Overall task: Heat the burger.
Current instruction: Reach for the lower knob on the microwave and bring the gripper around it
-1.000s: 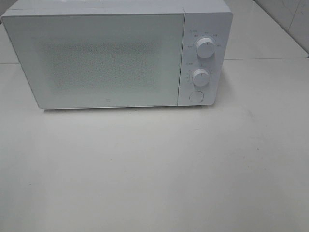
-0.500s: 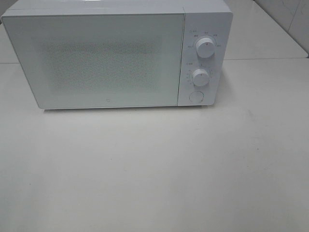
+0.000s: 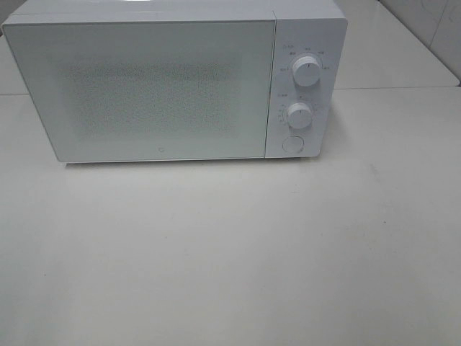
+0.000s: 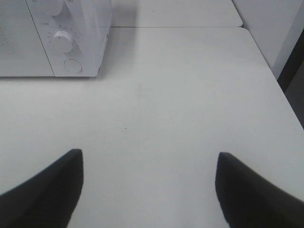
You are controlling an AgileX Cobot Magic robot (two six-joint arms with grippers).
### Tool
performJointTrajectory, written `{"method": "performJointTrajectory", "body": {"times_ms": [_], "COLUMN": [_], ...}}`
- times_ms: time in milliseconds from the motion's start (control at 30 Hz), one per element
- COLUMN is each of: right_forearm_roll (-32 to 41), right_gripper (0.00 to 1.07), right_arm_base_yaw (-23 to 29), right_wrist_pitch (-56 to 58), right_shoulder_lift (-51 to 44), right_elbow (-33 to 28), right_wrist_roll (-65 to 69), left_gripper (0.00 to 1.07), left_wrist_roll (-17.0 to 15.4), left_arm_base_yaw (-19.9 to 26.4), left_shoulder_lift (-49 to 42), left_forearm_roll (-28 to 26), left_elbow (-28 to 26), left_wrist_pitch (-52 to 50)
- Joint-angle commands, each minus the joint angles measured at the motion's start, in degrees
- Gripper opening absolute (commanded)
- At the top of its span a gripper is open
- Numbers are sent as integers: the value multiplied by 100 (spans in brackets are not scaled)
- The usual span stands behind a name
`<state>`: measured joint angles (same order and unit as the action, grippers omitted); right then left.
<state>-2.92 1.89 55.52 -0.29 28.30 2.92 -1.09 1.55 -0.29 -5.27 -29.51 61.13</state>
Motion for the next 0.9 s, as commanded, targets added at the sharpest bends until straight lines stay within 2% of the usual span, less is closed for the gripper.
{"method": "performJointTrajectory", "body": {"times_ms": [33, 900], "right_forearm_roll": [17, 17], "right_gripper": [74, 74], "right_arm_base_yaw": [-34, -34], "right_wrist_pitch": [-52, -52], "right_shoulder_lift": [-126, -126], "right_elbow": [-6, -6], "right_wrist_roll": [-34, -29], "left_gripper": [98, 98], "left_wrist_roll": [17, 17], "left_arm_base_yaw": [11, 11], "left_shoulder_lift": [-126, -126], "left_forearm_roll": [-52, -52], "left_elbow": [0, 0], "left_wrist_pitch": [-6, -6]}}
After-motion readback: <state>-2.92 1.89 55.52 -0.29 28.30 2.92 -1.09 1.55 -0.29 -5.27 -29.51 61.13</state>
